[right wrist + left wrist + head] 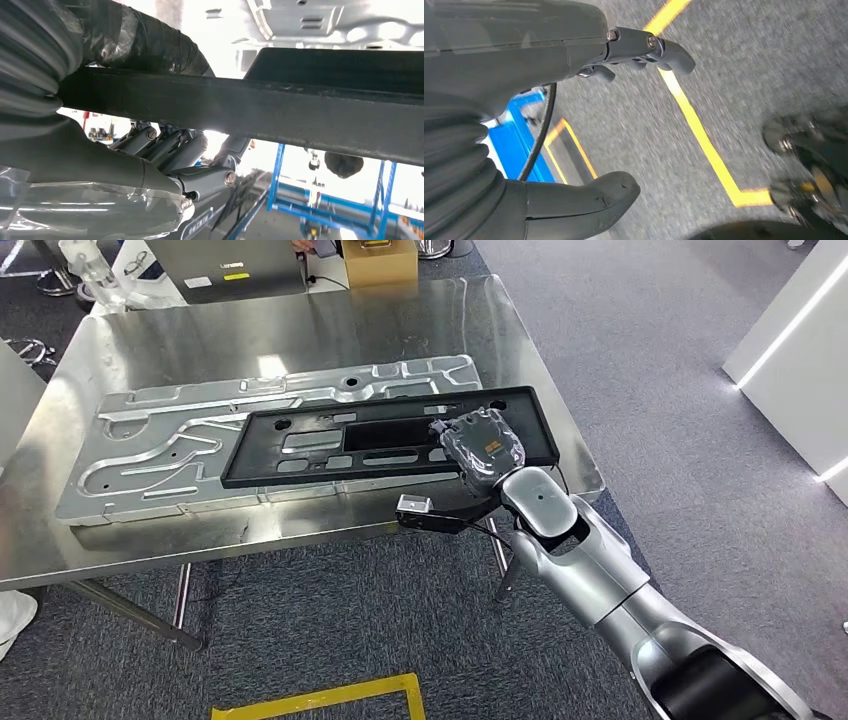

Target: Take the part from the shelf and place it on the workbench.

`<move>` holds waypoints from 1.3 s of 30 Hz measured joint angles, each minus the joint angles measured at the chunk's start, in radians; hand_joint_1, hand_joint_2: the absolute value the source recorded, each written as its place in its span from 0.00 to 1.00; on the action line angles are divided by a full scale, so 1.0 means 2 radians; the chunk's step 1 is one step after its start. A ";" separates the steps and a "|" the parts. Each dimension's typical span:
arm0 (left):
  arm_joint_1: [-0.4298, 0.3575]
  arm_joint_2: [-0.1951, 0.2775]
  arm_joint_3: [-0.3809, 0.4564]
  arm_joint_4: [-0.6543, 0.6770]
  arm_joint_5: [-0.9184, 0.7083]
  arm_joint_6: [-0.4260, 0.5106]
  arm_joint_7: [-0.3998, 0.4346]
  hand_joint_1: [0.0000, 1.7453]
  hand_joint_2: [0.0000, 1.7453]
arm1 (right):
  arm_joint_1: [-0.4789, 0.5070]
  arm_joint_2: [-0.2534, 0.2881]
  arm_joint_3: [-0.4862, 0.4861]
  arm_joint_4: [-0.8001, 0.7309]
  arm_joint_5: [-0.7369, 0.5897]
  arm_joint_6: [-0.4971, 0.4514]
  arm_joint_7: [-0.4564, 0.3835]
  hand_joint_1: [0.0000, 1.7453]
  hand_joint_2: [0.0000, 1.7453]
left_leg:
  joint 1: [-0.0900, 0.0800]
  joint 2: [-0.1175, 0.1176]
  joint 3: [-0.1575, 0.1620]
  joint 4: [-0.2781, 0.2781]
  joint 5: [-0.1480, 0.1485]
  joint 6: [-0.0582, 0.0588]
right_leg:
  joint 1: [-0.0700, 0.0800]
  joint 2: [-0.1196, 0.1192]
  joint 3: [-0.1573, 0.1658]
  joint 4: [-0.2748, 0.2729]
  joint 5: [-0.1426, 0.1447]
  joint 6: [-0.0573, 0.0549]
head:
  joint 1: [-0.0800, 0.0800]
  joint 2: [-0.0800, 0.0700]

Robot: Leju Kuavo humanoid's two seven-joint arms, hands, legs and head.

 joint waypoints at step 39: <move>-0.002 -0.002 0.003 -0.001 -0.004 -0.001 0.000 0.00 1.00 | -0.029 0.056 0.011 0.118 0.019 -0.004 -0.004 1.00 1.00 | 0.002 -0.001 0.019 0.000 -0.014 0.007 | 0.001 0.002 -0.068 0.082 0.008 -0.005 | 0.000 0.000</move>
